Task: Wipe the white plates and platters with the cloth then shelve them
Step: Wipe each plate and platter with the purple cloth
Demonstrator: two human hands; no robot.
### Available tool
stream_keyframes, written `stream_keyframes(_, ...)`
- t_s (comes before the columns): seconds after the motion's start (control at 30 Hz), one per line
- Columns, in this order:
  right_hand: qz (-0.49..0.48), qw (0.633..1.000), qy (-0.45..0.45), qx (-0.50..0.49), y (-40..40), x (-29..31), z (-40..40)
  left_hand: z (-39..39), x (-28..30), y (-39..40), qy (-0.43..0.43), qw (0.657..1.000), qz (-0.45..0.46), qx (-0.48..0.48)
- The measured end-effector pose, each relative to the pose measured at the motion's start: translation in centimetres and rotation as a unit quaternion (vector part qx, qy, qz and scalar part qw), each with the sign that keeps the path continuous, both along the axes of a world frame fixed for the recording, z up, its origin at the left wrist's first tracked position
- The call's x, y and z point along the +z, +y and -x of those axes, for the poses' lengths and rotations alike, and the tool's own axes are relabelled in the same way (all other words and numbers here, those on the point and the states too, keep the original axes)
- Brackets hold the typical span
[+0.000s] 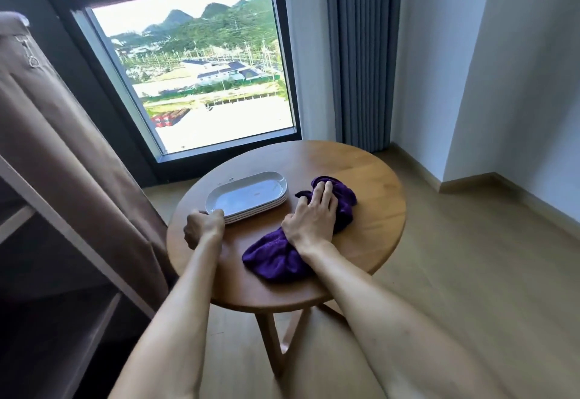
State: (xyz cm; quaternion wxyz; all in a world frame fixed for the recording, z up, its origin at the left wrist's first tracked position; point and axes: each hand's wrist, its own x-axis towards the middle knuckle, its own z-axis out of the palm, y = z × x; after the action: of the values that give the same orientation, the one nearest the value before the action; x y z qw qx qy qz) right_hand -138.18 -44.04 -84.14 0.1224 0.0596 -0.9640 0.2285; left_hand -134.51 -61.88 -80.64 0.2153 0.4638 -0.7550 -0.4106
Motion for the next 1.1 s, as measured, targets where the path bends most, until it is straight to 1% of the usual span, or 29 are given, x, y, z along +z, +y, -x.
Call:
stream_keyframes(0.1, 0.003, 1.000, 0.007, 0.004, 0.0, 0.0, -0.1, 0.1, 0.1, 0.1, 0.008, 1.000, 0.013, 0.010)
stream_keyframes(0.2, 0.010, 1.000, 0.014, 0.007, 0.3, 0.2, -0.3, 0.0, 0.1, 0.5, 0.047, 0.998, 0.027, 0.043)
stream_keyframes(0.23, 0.013, 1.000, 0.017, 0.007, 0.3, 0.2, -0.3, 0.0, 0.1, 0.5, 0.064, 0.996, 0.022, 0.051)
stream_keyframes(0.3, 0.023, 0.999, 0.021, 0.006, 0.3, 0.2, -0.3, 0.2, 0.7, 0.5, 0.116, 0.991, -0.031, 0.061)
stream_keyframes(0.33, 0.029, 0.999, 0.022, 0.007, 0.3, 0.1, -0.3, 0.3, 1.1, 0.4, 0.150, 0.983, -0.080, 0.067)
stream_keyframes(0.4, 0.037, 0.999, 0.023, 0.008, 0.2, 0.1, -0.2, 0.6, 2.0, 0.2, 0.213, 0.955, -0.191, 0.076)
stream_keyframes(0.47, 0.039, 0.999, 0.025, 0.008, 0.3, 0.1, -0.2, 0.5, 2.7, 0.2, 0.235, 0.936, -0.254, 0.061)
stream_keyframes(0.57, 0.039, 0.999, 0.028, 0.008, 0.3, -0.1, -0.1, 0.0, 3.6, 0.6, 0.232, 0.925, -0.300, 0.025)
stream_keyframes(0.67, 0.040, 0.998, 0.038, 0.005, 0.3, -0.2, -0.1, -0.6, 4.8, 1.5, 0.245, 0.901, -0.358, -0.005)
stream_keyframes(0.73, 0.043, 0.998, 0.043, 0.001, 0.3, -0.3, -0.1, -1.2, 5.2, 2.1, 0.274, 0.885, -0.377, -0.011)
stream_keyframes(0.8, 0.052, 0.997, 0.055, -0.004, 0.3, -0.4, -0.2, -2.2, 5.0, 2.9, 0.308, 0.875, -0.373, -0.007)
stream_keyframes(0.83, 0.061, 0.996, 0.065, -0.008, 0.3, -0.4, -0.2, -2.9, 4.8, 3.3, 0.330, 0.865, -0.377, 0.000)
stream_keyframes(0.93, 0.123, 0.987, 0.098, -0.039, 0.3, -0.2, 0.0, -4.4, 4.0, 4.0, 0.400, 0.820, -0.408, 0.034)
stream_keyframes(1.0, 0.151, 0.981, 0.083, -0.084, 0.6, 0.1, 0.1, -5.2, 4.0, 5.0, 0.424, 0.798, -0.428, 0.032)
stream_keyframes(1.1, 0.168, 0.975, 0.027, -0.141, 1.0, 0.6, 0.1, -6.5, 3.7, 6.2, 0.450, 0.771, -0.450, 0.015)
